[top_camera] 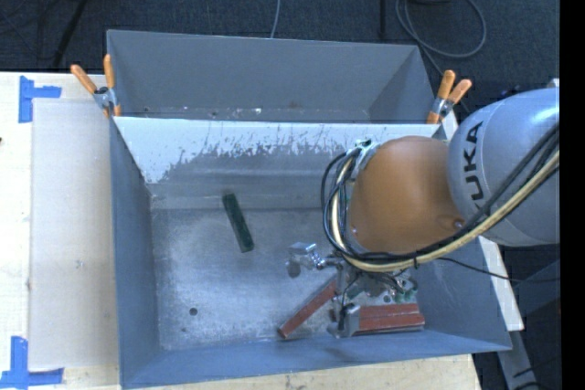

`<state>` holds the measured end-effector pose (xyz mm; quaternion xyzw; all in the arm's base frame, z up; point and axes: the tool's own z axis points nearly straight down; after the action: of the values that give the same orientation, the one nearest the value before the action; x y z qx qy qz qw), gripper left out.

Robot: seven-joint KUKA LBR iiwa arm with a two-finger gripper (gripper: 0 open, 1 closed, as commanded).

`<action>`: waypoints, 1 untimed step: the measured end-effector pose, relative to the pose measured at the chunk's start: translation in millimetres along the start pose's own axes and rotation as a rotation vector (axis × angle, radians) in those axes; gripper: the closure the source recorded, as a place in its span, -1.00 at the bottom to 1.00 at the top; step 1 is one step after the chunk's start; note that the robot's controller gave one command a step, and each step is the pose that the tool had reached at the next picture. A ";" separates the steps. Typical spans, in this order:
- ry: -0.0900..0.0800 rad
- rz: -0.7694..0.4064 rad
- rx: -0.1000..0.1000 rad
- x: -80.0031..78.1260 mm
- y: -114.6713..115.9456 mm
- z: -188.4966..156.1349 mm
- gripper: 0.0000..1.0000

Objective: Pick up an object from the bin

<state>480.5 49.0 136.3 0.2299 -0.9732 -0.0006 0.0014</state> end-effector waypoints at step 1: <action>-0.003 -0.031 0.001 -2.7 -18.0 69.4 -1.00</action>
Offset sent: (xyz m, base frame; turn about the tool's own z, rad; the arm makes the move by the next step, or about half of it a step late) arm 0.0099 -0.0150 -0.0663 -0.0329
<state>490.7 34.1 66.9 0.2447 -0.9696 -0.0004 0.0000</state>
